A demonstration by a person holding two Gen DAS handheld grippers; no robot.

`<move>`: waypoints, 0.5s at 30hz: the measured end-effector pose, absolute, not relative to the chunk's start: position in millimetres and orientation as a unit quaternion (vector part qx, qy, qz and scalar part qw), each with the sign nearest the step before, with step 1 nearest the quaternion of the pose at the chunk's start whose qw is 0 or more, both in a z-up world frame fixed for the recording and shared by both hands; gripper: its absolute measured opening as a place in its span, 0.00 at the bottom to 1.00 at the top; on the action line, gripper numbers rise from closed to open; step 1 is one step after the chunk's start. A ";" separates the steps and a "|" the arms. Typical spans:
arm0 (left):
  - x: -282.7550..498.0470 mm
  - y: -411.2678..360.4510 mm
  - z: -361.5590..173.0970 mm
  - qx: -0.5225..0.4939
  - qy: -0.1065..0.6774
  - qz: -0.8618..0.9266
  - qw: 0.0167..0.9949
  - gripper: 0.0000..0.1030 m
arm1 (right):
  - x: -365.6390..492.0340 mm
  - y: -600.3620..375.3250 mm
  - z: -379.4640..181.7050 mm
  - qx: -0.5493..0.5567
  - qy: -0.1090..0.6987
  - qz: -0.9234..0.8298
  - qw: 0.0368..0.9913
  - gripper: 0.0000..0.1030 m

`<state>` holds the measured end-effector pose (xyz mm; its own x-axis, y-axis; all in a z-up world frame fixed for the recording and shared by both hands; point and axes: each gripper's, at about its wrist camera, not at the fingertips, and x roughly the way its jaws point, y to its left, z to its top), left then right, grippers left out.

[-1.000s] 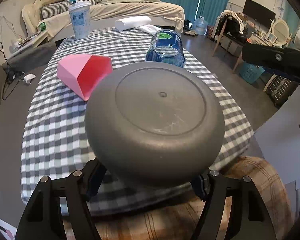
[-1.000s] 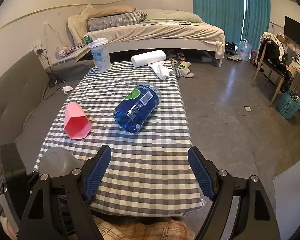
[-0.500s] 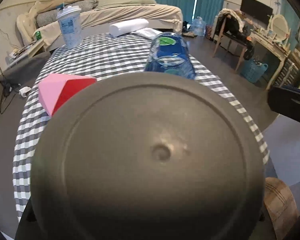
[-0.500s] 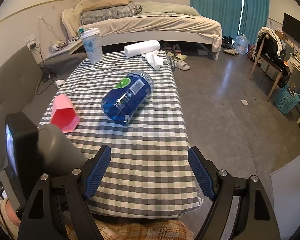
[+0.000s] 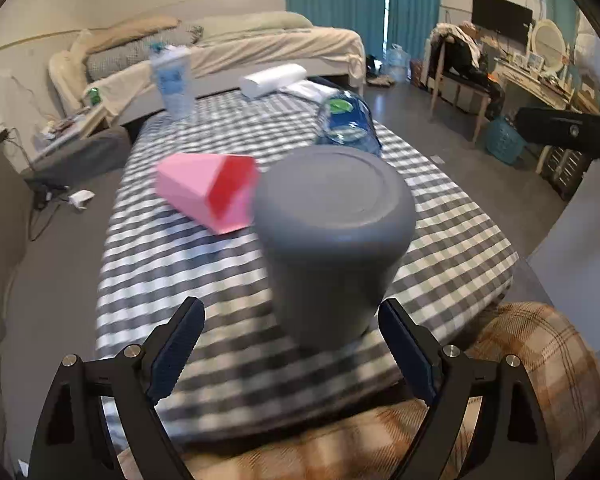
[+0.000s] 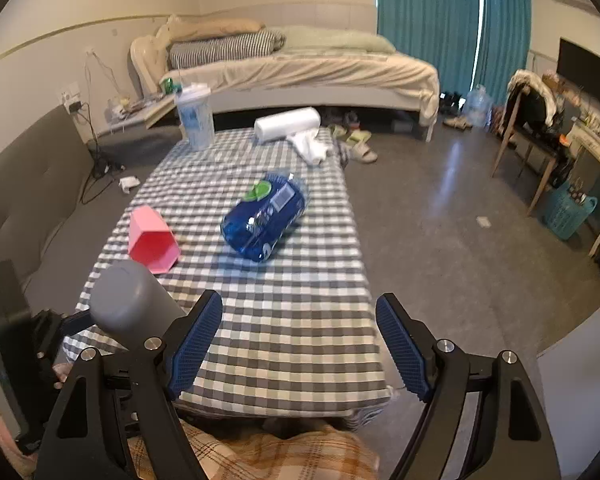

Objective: Flip cup upside down
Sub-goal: 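Lower the grey cup rim-down onto the table and open the left gripper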

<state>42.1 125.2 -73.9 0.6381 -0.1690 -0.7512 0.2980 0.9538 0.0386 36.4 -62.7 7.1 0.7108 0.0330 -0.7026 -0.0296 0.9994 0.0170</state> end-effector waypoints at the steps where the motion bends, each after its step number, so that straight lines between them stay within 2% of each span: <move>1: 37.9 129.6 -71.3 0.075 0.402 -0.127 0.904 0.90 | 31.3 -62.8 12.0 0.000 0.372 0.015 0.928 0.77; 6: 21.3 148.4 -54.1 0.053 0.372 -0.116 0.920 0.91 | 9.7 -58.6 27.7 -0.003 0.334 0.013 0.943 0.77; 11: 9.8 162.6 -39.1 0.033 0.348 -0.096 0.932 0.91 | -3.7 -41.3 18.4 0.002 0.318 0.031 0.948 0.78; 15: -0.2 173.6 -30.1 0.030 0.318 -0.072 0.945 0.91 | -15.8 -22.8 3.1 -0.010 0.298 0.033 0.954 0.86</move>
<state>-0.2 173.6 -30.1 0.7879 -0.1168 -0.6046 0.1554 0.9878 0.0117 -15.8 -22.8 3.1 0.8206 0.0579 -0.5685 -0.0698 0.9976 0.0008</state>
